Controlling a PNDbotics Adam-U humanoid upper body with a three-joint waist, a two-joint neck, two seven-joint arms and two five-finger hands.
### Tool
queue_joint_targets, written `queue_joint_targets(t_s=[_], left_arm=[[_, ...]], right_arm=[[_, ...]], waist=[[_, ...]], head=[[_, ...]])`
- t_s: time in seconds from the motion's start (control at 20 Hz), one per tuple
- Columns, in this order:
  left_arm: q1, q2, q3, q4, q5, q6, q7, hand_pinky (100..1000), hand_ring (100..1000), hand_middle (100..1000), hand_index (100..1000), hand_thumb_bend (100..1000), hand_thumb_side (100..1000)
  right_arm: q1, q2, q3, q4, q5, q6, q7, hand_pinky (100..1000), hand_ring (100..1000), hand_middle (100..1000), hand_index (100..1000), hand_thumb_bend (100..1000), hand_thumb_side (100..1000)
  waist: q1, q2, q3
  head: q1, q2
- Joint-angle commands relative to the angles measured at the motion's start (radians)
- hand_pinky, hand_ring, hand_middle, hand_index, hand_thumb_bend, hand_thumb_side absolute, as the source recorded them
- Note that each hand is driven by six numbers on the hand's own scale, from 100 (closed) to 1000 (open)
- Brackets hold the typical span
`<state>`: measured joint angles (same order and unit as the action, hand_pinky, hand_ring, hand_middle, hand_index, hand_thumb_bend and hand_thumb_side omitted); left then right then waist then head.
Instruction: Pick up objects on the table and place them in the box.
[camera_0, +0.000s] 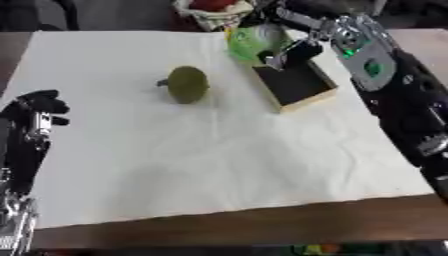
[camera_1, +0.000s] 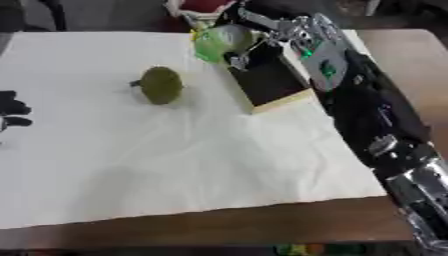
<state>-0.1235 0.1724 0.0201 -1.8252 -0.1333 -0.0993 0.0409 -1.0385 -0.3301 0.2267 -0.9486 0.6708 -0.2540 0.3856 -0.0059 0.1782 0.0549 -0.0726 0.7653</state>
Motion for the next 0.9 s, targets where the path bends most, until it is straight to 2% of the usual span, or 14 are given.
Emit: queue_joint_targets(t_s=[0.05,0.3,0.45,0.55,0.6,0.7,0.8,0.85,0.9], left_arm=[[-0.007,0.003,-0.003,-0.012,-0.004,-0.002,-0.004,598,637,564,722,100,675],[-0.008,0.002,-0.004,-0.011,-0.004,-0.001,-0.007,598,638,564,722,100,677],[-0.009,0.002,-0.003,-0.011,-0.004,-0.001,-0.007,598,637,564,722,100,676],[-0.009,0.002,-0.003,-0.012,-0.005,-0.001,-0.008,598,637,564,722,100,676],[-0.010,0.002,-0.003,-0.012,-0.005,-0.001,-0.008,598,637,564,722,100,676],[-0.010,0.002,-0.003,-0.012,-0.004,-0.001,-0.008,598,637,564,722,100,677],[-0.010,0.002,-0.003,-0.013,-0.004,0.000,-0.008,598,637,564,722,100,678],[-0.010,0.002,-0.003,-0.013,-0.004,0.000,-0.008,598,637,564,722,100,678],[-0.010,0.002,-0.003,-0.012,-0.004,0.000,-0.009,598,637,564,722,100,679]], right_arm=[[-0.043,-0.006,-0.053,0.080,0.060,0.047,-0.056,666,596,383,516,103,100],[-0.056,-0.001,-0.117,0.197,0.152,0.112,-0.148,664,596,401,537,100,100],[-0.049,0.007,-0.132,0.250,0.210,0.123,-0.206,672,611,438,576,100,100],[-0.043,0.016,-0.132,0.287,0.249,0.117,-0.246,684,629,502,655,100,100],[-0.041,0.021,-0.132,0.306,0.268,0.110,-0.264,691,645,552,734,100,100],[-0.039,0.031,-0.135,0.338,0.305,0.091,-0.286,711,686,640,837,107,100],[-0.040,0.036,-0.139,0.356,0.342,0.072,-0.279,745,744,751,912,135,227],[-0.042,0.038,-0.143,0.359,0.361,0.066,-0.271,748,749,759,916,140,235],[-0.043,0.040,-0.147,0.359,0.381,0.062,-0.266,774,792,824,948,171,297]], waist=[[0.003,-0.015,0.004],[0.002,-0.015,0.007],[0.001,-0.015,0.008],[0.001,-0.015,0.008],[0.002,-0.015,0.008],[0.003,-0.015,0.008],[0.004,-0.015,0.008],[0.004,-0.016,0.007],[0.004,-0.016,0.008]], head=[[-0.011,0.005],[-0.016,0.005],[-0.016,0.005],[-0.017,0.005],[-0.018,0.005],[-0.019,0.005],[-0.020,0.005],[-0.021,0.005],[-0.022,0.005]])
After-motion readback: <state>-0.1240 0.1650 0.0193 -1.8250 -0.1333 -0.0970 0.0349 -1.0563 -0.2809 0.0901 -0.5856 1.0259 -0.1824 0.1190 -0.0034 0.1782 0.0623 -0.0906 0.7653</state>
